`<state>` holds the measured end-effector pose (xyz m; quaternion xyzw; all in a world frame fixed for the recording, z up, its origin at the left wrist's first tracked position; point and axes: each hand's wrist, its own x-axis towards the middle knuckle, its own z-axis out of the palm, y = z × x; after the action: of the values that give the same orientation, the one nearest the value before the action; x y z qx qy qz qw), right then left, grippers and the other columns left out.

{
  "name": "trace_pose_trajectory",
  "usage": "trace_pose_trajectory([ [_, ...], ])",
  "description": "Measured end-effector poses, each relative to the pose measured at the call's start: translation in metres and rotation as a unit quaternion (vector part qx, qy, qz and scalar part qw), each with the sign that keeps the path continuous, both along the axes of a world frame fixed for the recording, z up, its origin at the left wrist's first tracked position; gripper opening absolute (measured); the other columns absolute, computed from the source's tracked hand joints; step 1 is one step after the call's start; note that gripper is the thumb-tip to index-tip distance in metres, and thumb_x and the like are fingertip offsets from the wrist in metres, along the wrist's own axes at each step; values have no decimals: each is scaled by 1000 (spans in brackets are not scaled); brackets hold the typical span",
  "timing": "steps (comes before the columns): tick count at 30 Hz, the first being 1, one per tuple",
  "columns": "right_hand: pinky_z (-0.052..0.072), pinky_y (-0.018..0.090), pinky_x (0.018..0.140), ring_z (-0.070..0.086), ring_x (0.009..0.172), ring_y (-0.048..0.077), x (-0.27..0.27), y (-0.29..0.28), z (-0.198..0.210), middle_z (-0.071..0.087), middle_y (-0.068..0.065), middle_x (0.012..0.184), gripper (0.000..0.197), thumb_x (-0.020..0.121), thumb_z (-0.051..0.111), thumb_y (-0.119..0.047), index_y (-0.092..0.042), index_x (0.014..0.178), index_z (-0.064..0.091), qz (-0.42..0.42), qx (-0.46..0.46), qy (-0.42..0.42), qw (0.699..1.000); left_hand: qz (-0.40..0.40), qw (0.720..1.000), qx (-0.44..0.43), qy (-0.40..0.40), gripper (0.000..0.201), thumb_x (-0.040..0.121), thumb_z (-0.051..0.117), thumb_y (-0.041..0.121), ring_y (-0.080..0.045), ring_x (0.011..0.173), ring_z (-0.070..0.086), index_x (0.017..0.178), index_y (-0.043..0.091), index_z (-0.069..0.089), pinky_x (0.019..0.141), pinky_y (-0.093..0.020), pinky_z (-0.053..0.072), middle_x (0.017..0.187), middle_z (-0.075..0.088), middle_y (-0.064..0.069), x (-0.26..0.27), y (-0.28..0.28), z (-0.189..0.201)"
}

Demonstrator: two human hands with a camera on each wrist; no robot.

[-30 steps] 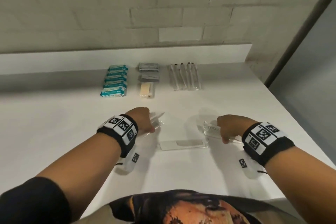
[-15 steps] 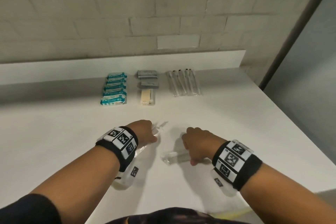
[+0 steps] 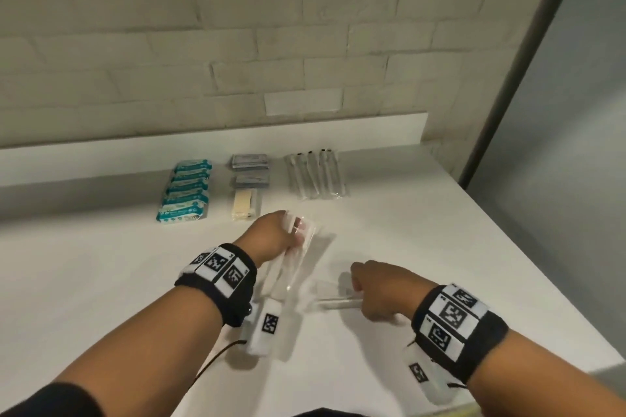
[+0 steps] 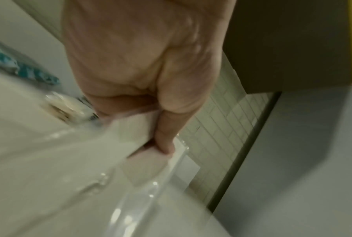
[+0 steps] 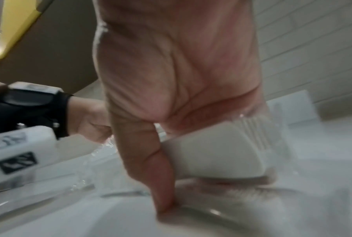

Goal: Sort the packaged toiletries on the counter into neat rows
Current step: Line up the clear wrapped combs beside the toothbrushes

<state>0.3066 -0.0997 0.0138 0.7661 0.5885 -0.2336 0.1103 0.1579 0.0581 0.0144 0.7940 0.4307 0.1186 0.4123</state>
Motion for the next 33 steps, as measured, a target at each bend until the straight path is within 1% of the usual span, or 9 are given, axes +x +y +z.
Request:
trace_pose_trajectory([
  [4,44,23,64,52,86,17,68,-9,6,51,-1,106,47,76,58,-10,-16,122,48,-64,-8,15,998,66,964,-155,-204,19,85,66,-1,-21,72,57,85,17,61,71,-29,44,77,63,-3,49,-19,19],
  [8,46,23,85,52,109,15,124,-13,22,51,-3,126,54,79,66,-24,-24,131,49,-73,83,74,991,67,937,-195,-283,22,83,64,-8,-22,67,59,83,14,62,73,-32,46,71,66,-3,107,-40,29],
  [12,47,20,67,62,85,12,148,-11,46,68,6,108,35,88,66,-30,-18,119,55,-152,214,368,892,55,918,-214,-329,20,84,63,-9,-20,70,63,87,11,62,71,-31,51,71,68,-1,161,-64,38],
  [14,49,23,58,65,74,12,152,-9,43,72,6,94,27,84,71,-23,-16,109,60,-164,229,417,864,67,906,-225,-354,16,87,61,-5,-22,75,63,90,10,63,76,-34,53,77,67,-5,179,-73,37],
  [18,49,21,50,64,63,13,167,-13,28,67,2,76,15,80,66,2,-10,89,64,-190,229,478,826,73,919,-208,-328,22,93,60,21,-26,91,61,110,7,60,85,-44,51,96,65,-11,204,-85,27],
  [22,44,20,42,61,56,12,189,-5,25,63,5,70,15,82,64,6,-9,82,62,-208,216,500,812,116,959,-154,-209,13,93,56,18,-12,81,55,106,16,57,65,-25,42,96,60,-1,209,-87,9],
  [28,54,31,56,63,71,24,223,35,28,66,12,85,17,82,69,-1,-4,99,64,-226,193,470,831,162,951,-110,-240,18,89,63,5,-13,64,52,105,9,55,55,-23,44,78,54,-1,224,-45,19],
  [31,52,34,69,63,83,26,248,52,19,66,12,105,48,84,71,-27,-18,126,48,-229,168,310,907,180,959,-80,-204,48,86,68,9,-21,85,59,128,6,46,77,-33,50,100,57,-10,228,-12,19],
  [33,49,36,93,58,115,25,265,59,10,54,9,136,66,85,68,-35,-21,142,37,-186,170,152,956,146,988,46,-32,62,85,70,23,-25,112,56,139,13,41,99,-35,45,129,51,-11,221,0,11],
])
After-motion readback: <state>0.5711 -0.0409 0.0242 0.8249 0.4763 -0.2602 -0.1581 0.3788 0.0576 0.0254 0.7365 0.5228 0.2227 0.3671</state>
